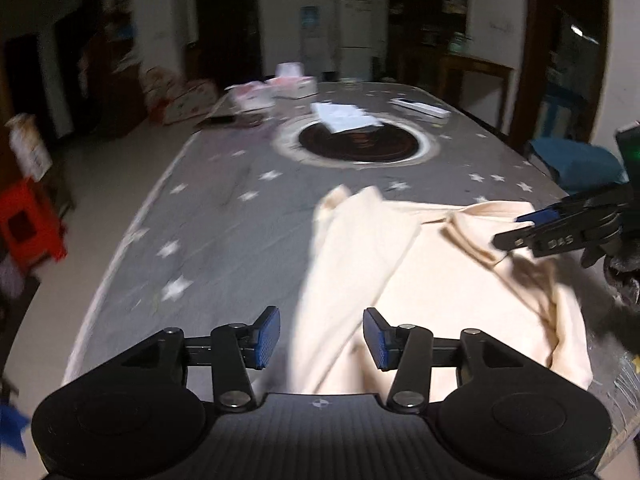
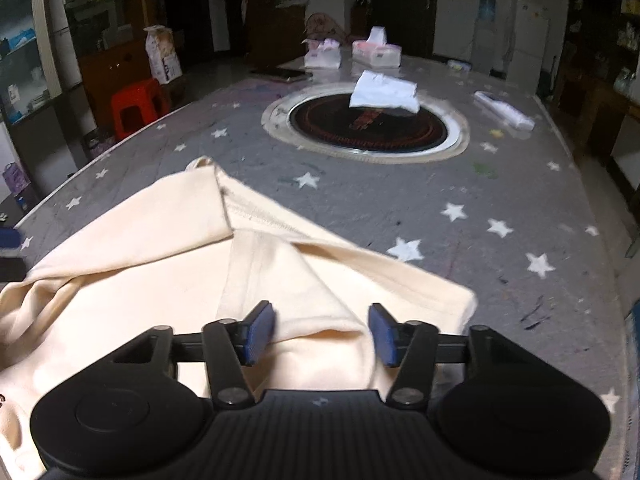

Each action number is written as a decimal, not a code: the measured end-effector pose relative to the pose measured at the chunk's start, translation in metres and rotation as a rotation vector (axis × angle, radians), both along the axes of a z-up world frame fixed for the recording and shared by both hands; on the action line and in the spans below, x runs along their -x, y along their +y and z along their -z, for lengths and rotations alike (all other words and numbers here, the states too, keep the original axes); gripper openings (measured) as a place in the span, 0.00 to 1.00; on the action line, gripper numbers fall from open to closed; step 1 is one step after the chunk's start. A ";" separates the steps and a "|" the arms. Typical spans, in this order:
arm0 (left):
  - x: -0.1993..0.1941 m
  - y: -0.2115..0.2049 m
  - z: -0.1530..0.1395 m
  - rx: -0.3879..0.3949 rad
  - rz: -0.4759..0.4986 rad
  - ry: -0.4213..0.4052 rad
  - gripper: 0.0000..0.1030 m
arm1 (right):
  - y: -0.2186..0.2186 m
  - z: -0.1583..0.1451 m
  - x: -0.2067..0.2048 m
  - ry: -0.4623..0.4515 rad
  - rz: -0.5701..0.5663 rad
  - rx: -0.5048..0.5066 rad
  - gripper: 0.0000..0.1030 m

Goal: Fold clothes

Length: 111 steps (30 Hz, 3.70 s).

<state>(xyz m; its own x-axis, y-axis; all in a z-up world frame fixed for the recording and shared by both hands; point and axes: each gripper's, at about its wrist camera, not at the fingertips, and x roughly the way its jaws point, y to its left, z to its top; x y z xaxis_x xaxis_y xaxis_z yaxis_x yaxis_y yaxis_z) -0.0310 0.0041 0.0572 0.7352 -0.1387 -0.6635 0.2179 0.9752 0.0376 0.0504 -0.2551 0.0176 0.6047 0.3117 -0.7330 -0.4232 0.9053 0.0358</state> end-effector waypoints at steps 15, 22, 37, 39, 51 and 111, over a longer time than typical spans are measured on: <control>-0.088 -0.065 0.044 -0.099 0.113 -0.006 0.47 | -0.063 -0.038 0.064 -0.138 0.168 -0.002 0.07; -0.087 -0.057 0.041 -0.065 0.144 -0.038 0.04 | -0.113 -0.034 0.103 -0.121 0.338 0.036 0.07; -0.026 0.080 -0.009 0.075 -0.252 -0.131 0.04 | -0.131 -0.015 0.120 -0.051 0.396 0.085 0.16; -0.020 0.096 -0.005 0.050 -0.300 -0.109 0.04 | -0.130 -0.020 0.119 -0.056 0.389 0.093 0.20; -0.020 0.110 -0.003 -0.024 -0.375 -0.045 0.16 | -0.113 -0.044 0.089 -0.036 0.251 0.017 0.23; -0.051 -0.080 0.025 0.098 0.290 0.063 0.21 | -0.149 -0.030 0.067 0.045 0.290 0.091 0.32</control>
